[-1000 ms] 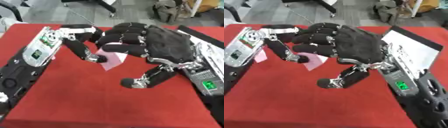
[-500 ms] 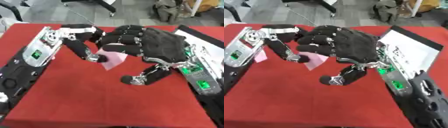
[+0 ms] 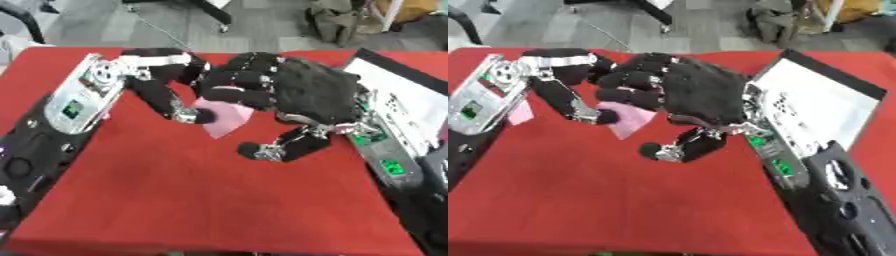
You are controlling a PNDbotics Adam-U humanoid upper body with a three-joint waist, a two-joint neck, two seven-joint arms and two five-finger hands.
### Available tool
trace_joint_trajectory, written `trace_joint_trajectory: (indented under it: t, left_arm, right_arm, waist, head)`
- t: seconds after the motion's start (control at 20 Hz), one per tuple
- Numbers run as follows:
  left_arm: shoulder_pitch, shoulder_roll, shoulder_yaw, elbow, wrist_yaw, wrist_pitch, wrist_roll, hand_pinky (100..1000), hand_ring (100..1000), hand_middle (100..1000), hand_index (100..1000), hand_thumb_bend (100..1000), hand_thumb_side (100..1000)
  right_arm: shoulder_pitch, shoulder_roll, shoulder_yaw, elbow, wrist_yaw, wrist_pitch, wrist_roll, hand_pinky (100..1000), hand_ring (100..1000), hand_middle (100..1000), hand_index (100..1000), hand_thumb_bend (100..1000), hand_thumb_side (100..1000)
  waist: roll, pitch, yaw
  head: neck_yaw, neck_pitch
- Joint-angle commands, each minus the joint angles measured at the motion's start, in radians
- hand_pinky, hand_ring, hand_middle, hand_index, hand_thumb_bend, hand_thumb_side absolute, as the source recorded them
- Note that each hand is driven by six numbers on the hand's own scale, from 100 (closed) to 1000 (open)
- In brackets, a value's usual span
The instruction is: Pick up the objects with one hand, pass them to the other hand, and then place them into the box on the other side of the table.
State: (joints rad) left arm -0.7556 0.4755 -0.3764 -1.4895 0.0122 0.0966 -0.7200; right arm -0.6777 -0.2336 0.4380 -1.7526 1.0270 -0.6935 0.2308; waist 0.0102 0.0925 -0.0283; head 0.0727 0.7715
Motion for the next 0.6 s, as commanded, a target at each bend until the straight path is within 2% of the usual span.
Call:
trace_joint_trajectory:
  t: [0.05, 0.4, 0.6]
  left_arm:
    - [-0.019, 0.014, 0.011, -0.018, -0.011, -0.006, -0.003, 712, 603, 560, 733, 399, 277]
    - [-0.019, 0.015, 0.017, -0.021, -0.024, -0.013, -0.009, 719, 617, 568, 743, 400, 273]
    - [-0.020, 0.015, 0.018, -0.022, -0.024, -0.012, -0.010, 725, 624, 571, 747, 396, 272]
  right_arm:
    - [-0.017, 0.009, -0.013, 0.008, 0.063, 0.004, -0.037, 888, 909, 906, 991, 330, 256]
    - [-0.018, 0.021, -0.010, 0.047, 0.171, 0.014, -0.085, 890, 911, 902, 987, 335, 226]
    - [-0.017, 0.024, -0.010, 0.069, 0.207, 0.019, -0.084, 890, 907, 889, 975, 324, 165]
  waist:
    - [0.001, -0.010, 0.002]
    - [0.001, -0.010, 0.004]
    - [0.001, -0.010, 0.005]
  head:
    - [-0.002, -0.002]
    - [-0.004, -0.002]
    - [-0.004, -0.002]
